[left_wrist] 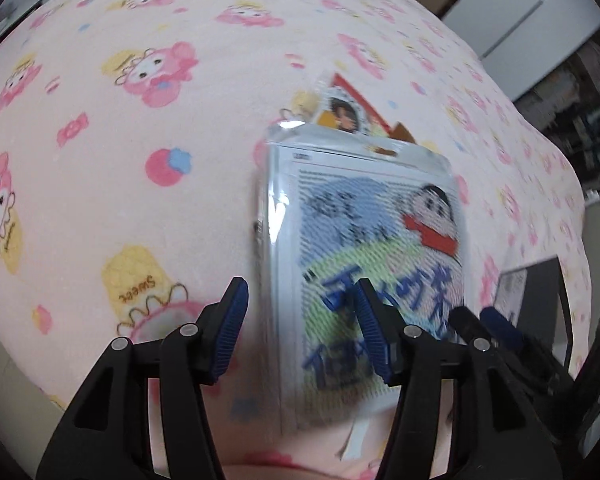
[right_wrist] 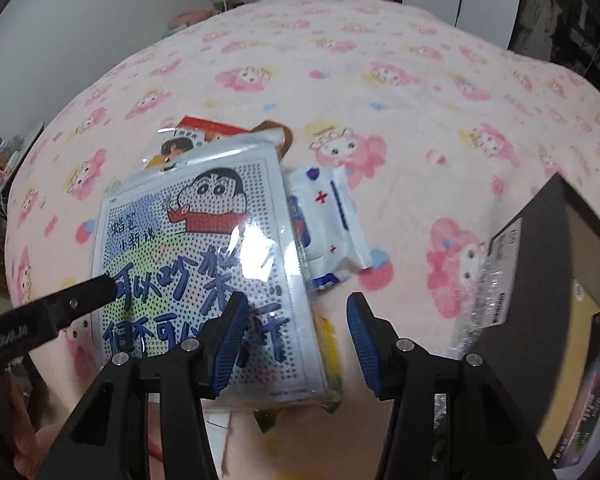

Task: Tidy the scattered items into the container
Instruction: 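Reach the right tool to the Shin-chan crayon pack and grasp it, then carry the crayon pack with the right tool into the black box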

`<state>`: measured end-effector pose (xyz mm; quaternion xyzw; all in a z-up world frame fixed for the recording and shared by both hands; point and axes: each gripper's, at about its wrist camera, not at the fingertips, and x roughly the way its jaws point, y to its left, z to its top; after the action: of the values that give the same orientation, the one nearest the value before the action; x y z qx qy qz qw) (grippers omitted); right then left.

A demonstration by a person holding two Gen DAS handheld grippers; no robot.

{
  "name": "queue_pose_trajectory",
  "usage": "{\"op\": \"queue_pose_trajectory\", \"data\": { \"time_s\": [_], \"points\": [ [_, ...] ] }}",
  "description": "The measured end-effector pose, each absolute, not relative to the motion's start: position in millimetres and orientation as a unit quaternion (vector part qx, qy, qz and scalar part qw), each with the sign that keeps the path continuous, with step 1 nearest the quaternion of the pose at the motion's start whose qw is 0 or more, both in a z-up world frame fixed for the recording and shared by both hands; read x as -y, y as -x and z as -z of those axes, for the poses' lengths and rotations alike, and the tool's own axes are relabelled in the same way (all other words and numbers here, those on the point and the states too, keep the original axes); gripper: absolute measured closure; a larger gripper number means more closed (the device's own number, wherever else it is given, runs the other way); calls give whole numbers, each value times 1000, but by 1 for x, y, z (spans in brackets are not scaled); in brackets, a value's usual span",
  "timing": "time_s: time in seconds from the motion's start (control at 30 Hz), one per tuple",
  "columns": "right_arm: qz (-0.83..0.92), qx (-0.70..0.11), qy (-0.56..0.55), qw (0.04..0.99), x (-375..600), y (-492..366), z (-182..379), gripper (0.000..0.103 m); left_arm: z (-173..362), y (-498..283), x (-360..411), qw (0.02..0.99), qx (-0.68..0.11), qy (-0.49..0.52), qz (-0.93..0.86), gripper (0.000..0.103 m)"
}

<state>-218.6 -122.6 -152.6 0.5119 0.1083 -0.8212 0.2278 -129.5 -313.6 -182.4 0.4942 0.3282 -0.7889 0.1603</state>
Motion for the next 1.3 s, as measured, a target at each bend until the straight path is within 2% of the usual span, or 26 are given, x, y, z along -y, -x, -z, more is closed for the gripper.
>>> {"op": "queue_pose_trajectory", "data": {
  "time_s": [0.1,0.23,0.37,0.5,0.67,0.73,0.83,1.3],
  "points": [
    [824,-104,-510,225,122,223,156,49,190,137,317,151,-341,-498,783,47],
    [796,-68,-540,263,120,222,161,48,188,141,315,136,-340,-488,793,48],
    [786,-78,-544,283,116,202,158,49,190,139,320,136,-354,-483,789,48],
    [788,-74,-542,283,115,200,158,49,197,146,322,154,-348,-508,773,36],
    [786,-79,-546,280,121,201,164,50,200,152,318,114,-356,-515,771,35],
    [796,-93,-533,273,122,196,158,51,196,149,316,105,-356,-509,777,39],
    [806,-104,-518,268,116,189,145,52,180,142,308,91,-334,-490,800,46],
    [849,-57,-447,277,28,150,59,52,79,121,230,19,-247,-440,863,46]
  ]
}}
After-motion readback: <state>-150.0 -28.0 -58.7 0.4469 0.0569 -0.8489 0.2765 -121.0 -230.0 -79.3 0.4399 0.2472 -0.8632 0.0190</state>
